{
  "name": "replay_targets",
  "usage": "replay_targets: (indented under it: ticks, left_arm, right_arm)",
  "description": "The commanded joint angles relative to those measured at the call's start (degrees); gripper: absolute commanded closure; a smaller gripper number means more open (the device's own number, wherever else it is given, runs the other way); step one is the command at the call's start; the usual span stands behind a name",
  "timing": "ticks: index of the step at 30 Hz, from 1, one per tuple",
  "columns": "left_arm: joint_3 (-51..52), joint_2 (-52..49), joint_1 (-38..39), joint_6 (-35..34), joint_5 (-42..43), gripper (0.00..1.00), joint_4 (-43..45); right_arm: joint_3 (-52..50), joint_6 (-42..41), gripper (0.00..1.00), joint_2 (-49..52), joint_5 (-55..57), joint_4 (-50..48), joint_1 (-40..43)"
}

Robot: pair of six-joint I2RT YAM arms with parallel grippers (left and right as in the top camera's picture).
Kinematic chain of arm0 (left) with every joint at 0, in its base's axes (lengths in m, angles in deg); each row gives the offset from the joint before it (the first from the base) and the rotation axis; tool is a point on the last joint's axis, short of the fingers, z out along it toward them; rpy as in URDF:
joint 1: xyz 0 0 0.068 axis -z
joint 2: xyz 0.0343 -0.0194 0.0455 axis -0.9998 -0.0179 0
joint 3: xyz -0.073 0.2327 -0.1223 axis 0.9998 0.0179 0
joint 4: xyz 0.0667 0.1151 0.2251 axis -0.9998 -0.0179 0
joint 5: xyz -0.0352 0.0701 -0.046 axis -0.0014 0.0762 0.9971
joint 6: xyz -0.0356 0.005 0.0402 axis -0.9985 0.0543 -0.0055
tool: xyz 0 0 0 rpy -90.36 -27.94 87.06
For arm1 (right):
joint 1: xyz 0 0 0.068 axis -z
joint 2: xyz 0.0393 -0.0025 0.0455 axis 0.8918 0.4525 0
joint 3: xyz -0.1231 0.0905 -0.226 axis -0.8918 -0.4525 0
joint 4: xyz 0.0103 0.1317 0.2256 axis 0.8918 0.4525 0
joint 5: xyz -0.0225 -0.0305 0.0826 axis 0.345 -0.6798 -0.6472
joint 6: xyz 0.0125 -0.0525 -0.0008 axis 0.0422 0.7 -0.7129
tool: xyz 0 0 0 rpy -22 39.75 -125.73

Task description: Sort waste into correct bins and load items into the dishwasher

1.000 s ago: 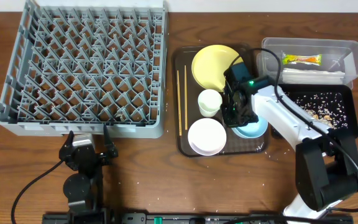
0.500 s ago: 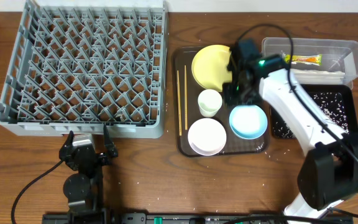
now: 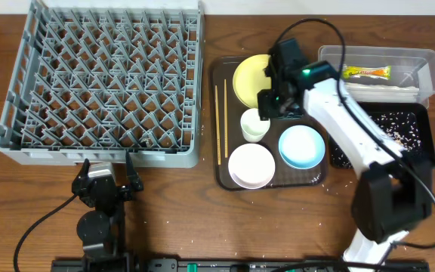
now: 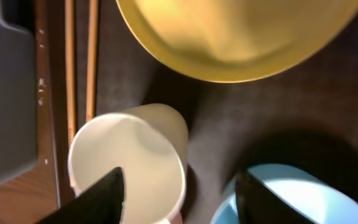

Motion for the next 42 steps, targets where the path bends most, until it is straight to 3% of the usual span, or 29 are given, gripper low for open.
replay_targets:
  ticks: [1,5,8,15,22,24,25,26,27,34,37,42]
  left_arm:
    - [1.7,-0.1,-0.2,0.3,-0.5,0.1,-1.0]
    - [1.7,-0.2,-0.2,-0.7,-0.5,0.1,-1.0]
    - [1.7,-0.6,-0.2,-2.8,-0.5,0.09,-1.0]
    - [1.0,-1.1,-0.2,-7.0,-0.4,0.09,-1.0]
    - [0.1,-1.1,-0.2,-7.0,-0.4,0.1,-1.2]
    - [0.1,-1.1,-0.2,-7.1,-0.4,0.1,-1.2]
    - [0.0,-1.1,-0.2,-7.6,-0.2,0.09,-1.0]
    - [-0.3,-1.1,-0.2,-8.6,-0.2,0.1,-0.8]
    - [-0.8,-1.1,-0.2,-9.5,-0.2,0.09,-0.8]
    - [-6.5,-1.4,-0.2,-10.4,4.2,0.1,-1.3]
    - [-8.9,-3.5,-0.2,-15.6,4.3,0.09,-1.9]
    - [-18.1,-14.8,-0.2,-19.7,12.2,0.1,-2.1]
  right_arm:
    - [-0.2,-0.8,0.53,3.6,0.3,-0.2,-0.6]
    - [-0.2,-0.8,0.73,5.0,0.3,-0.2,-0.7]
    - [-0.2,-0.8,0.81,5.0,0.3,-1.0,-0.7]
    - [-0.3,-0.8,0.79,5.0,0.3,-1.5,-0.8]
    - [-0.4,-0.8,0.76,6.1,1.4,-1.6,-3.0]
    - [-0.4,-0.8,0.79,6.4,2.3,-1.6,-3.2]
    - [-0.4,-0.8,0.84,6.4,2.4,-1.6,-3.3]
    - [-0.4,-0.8,0.96,6.4,2.5,-1.5,-3.3]
    - [-0.4,-0.8,0.99,6.4,2.5,-1.5,-3.3]
    - [0.3,-1.5,0.99,5.9,1.3,-2.1,-2.5]
    - [0.9,-1.5,0.99,4.6,-1.0,-1.9,-1.8]
    - [3.7,-1.5,0.99,1.2,-2.9,-1.2,-1.3]
